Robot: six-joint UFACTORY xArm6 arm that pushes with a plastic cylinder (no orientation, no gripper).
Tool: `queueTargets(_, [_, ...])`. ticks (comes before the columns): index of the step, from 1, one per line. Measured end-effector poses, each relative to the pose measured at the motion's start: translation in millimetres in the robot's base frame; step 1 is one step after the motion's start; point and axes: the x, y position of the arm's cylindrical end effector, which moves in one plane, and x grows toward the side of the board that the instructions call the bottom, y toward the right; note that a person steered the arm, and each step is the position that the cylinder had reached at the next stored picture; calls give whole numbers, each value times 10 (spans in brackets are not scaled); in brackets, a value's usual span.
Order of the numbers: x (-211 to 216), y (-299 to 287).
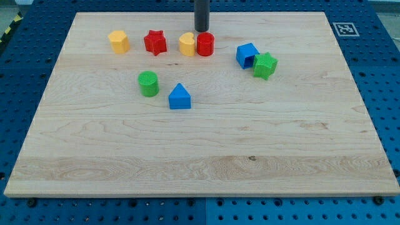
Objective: Move the red circle diagonal to the green circle
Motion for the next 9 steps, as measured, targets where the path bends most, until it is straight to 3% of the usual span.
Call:
queueTargets(2, [-13,-272])
queueTargets(5, [172,196])
queueTargets(9, [364,26])
